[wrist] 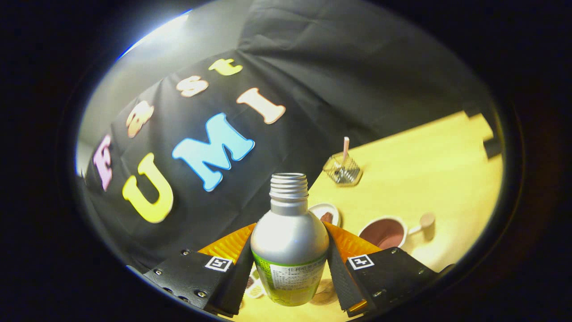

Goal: Take the bottle from table, then pour the juice into the cup, finally place the bottle on the coaster

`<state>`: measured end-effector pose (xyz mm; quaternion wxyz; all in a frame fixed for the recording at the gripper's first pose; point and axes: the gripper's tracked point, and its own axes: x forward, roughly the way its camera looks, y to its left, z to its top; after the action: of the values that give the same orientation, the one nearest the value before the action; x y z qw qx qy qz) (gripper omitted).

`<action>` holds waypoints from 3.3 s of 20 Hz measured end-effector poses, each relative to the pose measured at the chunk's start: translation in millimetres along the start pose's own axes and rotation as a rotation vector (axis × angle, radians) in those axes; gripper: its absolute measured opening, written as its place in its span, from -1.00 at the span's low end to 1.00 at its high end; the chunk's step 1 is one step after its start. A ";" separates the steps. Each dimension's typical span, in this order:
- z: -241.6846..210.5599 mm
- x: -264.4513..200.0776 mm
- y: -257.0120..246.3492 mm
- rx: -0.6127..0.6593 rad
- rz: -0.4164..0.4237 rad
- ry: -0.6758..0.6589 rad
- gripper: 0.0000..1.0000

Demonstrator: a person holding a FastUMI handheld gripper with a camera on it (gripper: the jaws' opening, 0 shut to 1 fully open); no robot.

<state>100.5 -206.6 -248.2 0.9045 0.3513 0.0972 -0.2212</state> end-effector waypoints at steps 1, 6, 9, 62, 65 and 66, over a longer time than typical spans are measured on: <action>7.6 -3.8 4.5 -0.078 -0.001 -0.019 0.59; 21.8 -14.6 44.9 -0.357 0.070 -0.101 0.58; 13.6 -19.8 64.1 -0.540 0.090 -0.116 0.59; -135.0 17.5 47.1 -0.674 0.323 0.030 0.77; -105.3 2.5 61.2 -0.689 0.340 -0.015 0.77; -93.2 -6.1 70.7 -0.694 0.358 -0.028 0.77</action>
<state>126.3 -95.0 -272.8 0.9951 0.0330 0.0910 -0.0188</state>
